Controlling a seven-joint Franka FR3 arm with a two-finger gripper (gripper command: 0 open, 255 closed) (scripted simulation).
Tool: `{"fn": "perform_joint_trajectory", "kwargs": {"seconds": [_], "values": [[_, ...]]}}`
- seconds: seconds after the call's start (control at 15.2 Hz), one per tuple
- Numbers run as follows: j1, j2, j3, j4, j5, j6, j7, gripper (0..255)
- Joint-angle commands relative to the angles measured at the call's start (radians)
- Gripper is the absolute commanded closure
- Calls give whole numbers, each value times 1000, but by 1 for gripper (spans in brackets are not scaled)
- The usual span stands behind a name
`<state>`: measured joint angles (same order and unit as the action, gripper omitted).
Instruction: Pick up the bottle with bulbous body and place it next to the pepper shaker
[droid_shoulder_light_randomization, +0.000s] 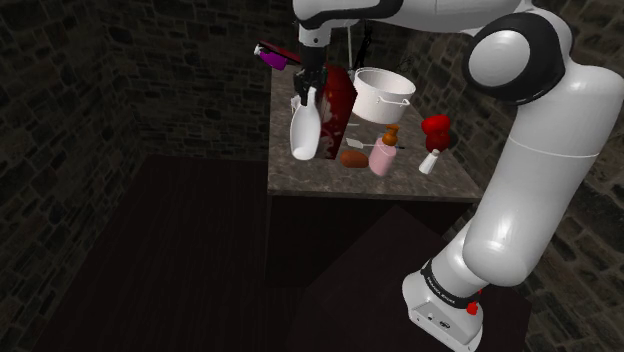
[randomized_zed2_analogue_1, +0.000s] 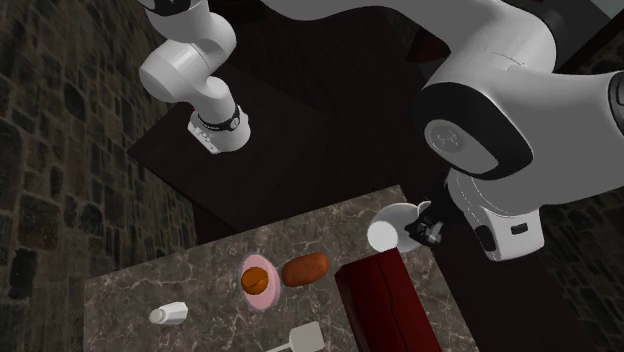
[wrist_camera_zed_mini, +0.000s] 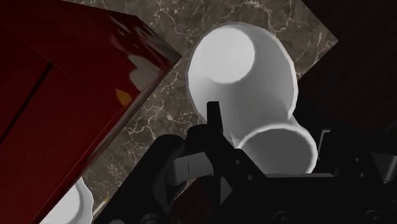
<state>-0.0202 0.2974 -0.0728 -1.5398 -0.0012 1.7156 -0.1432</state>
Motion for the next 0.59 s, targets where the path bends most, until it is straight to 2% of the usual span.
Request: {"fn": "perform_joint_trajectory", "kwargs": {"seconds": [0.0,0.53], "values": [[-1,0,-1,29,0,-30,-1,255],[-2,4,-1,144,0,-139,-3,255]]}}
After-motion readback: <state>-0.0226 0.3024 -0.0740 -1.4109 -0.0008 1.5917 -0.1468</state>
